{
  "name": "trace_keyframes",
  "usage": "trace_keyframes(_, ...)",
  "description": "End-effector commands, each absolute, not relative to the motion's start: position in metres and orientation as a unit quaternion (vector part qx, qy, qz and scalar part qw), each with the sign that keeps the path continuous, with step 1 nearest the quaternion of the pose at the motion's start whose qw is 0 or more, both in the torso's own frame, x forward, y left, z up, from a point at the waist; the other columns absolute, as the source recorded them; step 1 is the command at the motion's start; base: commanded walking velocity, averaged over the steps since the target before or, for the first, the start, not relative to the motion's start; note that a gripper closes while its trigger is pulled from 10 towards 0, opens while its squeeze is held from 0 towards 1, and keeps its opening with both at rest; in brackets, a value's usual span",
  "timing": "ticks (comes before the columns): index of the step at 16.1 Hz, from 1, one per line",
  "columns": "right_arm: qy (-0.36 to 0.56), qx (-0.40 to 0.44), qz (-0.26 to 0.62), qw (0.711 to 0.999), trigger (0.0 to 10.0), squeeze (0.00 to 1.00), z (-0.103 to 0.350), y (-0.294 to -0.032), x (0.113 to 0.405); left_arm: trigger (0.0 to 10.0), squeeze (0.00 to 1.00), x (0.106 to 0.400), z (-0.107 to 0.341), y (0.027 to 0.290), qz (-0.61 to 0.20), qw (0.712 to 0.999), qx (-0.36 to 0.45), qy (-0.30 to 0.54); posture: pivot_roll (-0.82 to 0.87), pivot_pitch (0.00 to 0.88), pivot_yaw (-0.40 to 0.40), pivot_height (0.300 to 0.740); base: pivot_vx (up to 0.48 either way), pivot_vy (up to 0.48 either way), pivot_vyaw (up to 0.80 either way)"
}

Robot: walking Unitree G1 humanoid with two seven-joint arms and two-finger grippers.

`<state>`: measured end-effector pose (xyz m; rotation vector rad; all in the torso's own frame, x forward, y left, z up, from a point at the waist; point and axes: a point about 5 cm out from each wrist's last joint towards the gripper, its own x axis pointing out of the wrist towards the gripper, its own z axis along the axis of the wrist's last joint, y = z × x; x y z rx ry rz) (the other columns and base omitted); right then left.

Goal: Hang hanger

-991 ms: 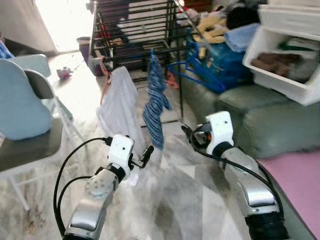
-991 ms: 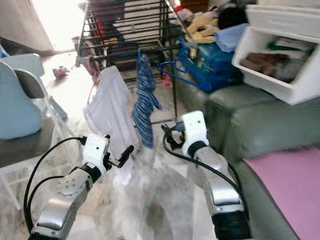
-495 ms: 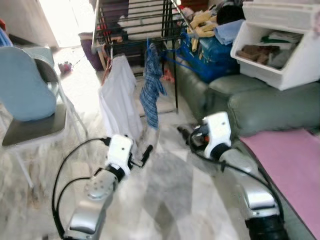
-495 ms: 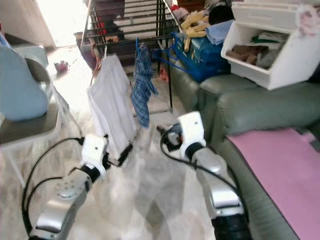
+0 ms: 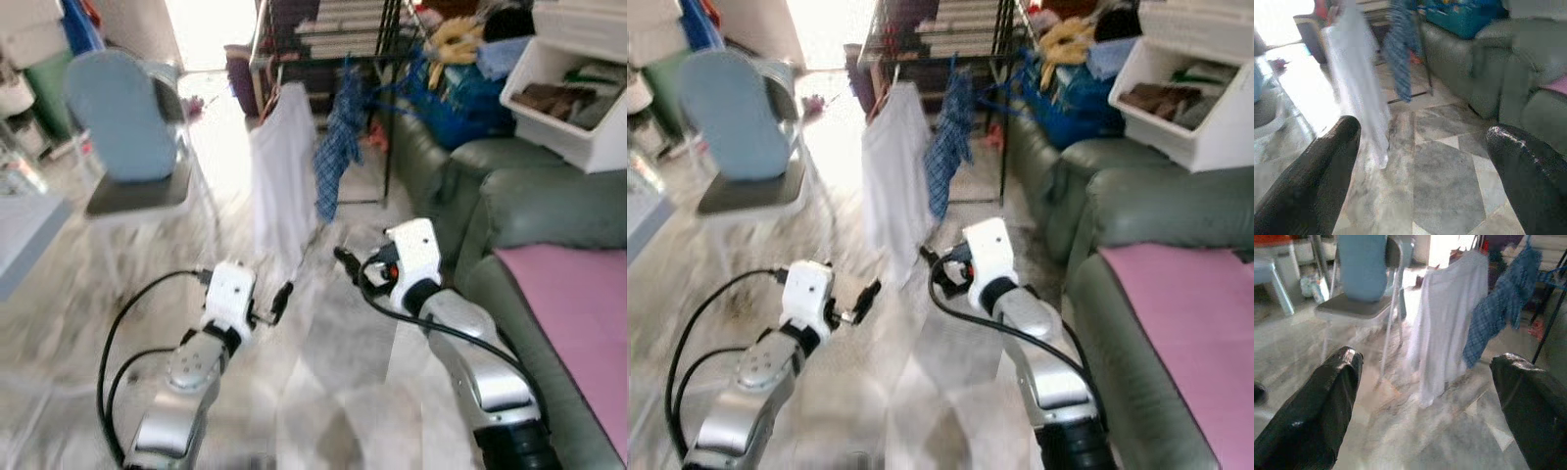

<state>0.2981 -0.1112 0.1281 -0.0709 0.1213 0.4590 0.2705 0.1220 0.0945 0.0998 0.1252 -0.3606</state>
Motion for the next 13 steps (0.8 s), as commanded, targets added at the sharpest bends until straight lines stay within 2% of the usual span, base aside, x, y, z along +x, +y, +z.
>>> trace_keyframes(1,0.038,-0.037,0.241,0.969,10.0,0.00,0.139,-0.103,0.300,10.0,0.00,0.272,0.098,0.127,-0.174,0.982,0.053,0.058,-0.06,0.000,0.048,0.740,0.000,0.000,0.80)
trace_keyframes(4,0.033,-0.040,0.246,0.968,10.0,0.00,0.140,-0.103,0.300,10.0,0.00,0.274,0.099,0.129,-0.162,0.983,0.062,0.054,-0.06,0.000,0.047,0.740,0.000,0.000,0.80)
trace_keyframes(5,0.030,-0.036,0.246,0.968,10.0,0.00,0.141,-0.102,0.300,10.0,0.00,0.278,0.100,0.134,-0.128,0.987,0.087,0.048,-0.06,0.000,0.046,0.740,0.000,0.000,0.80)
trace_keyframes(8,0.022,-0.027,0.255,0.966,10.0,0.00,0.144,-0.100,0.300,10.0,0.00,0.288,0.103,0.151,-0.056,0.993,0.094,0.042,-0.06,0.000,0.045,0.740,0.000,0.000,0.80)
trace_keyframes(13,-0.002,-0.010,0.284,0.959,10.0,0.00,0.152,-0.092,0.295,10.0,0.00,0.291,0.103,0.167,-0.013,0.994,0.099,0.043,-0.06,0.000,0.048,0.740,0.000,0.000,0.80)
